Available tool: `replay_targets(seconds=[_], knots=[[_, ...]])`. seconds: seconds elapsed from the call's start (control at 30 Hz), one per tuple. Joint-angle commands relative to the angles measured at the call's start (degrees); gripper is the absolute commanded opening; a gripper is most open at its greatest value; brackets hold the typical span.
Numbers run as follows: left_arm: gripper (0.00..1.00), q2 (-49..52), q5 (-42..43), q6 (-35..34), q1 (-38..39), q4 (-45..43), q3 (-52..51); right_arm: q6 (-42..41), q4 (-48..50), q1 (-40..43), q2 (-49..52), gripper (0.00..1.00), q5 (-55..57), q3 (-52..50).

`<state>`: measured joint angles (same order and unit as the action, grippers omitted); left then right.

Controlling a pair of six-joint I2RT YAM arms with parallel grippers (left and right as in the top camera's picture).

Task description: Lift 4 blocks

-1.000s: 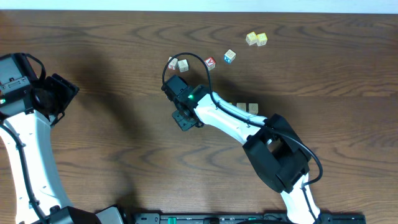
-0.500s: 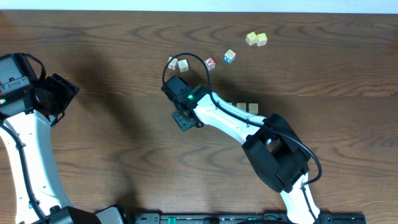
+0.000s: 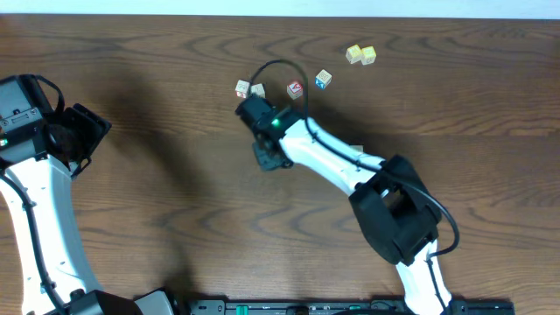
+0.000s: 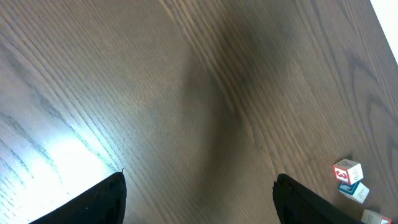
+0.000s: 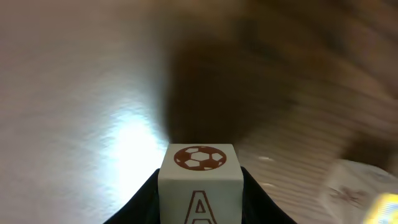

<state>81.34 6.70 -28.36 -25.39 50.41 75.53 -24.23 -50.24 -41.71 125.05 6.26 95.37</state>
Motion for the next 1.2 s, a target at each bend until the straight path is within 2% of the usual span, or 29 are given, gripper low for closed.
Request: replay_targets(seconds=[0.0, 0.37, 0.6, 1.17], knots=[[0.76, 0.48, -0.33, -0.02, -0.20, 0.11, 0.35, -9.05, -1.64, 2.97, 0.63, 0.17, 0.70, 1.36], [0.76, 0.48, -0.33, -0.02, -0.20, 0.11, 0.35, -12.24, -4.09, 4.55, 0.66, 0.18, 0.61, 1.31], [0.76, 0.48, -0.33, -0.02, -0.20, 0.11, 0.35, -17.57, -6.14, 4.66, 0.66, 0.18, 3.48, 1.25], [0.76, 0.48, -0.31, -0.02, -0.20, 0.11, 0.35, -18.56, -3.02, 4.57, 0.70, 0.25, 1.01, -1.42]])
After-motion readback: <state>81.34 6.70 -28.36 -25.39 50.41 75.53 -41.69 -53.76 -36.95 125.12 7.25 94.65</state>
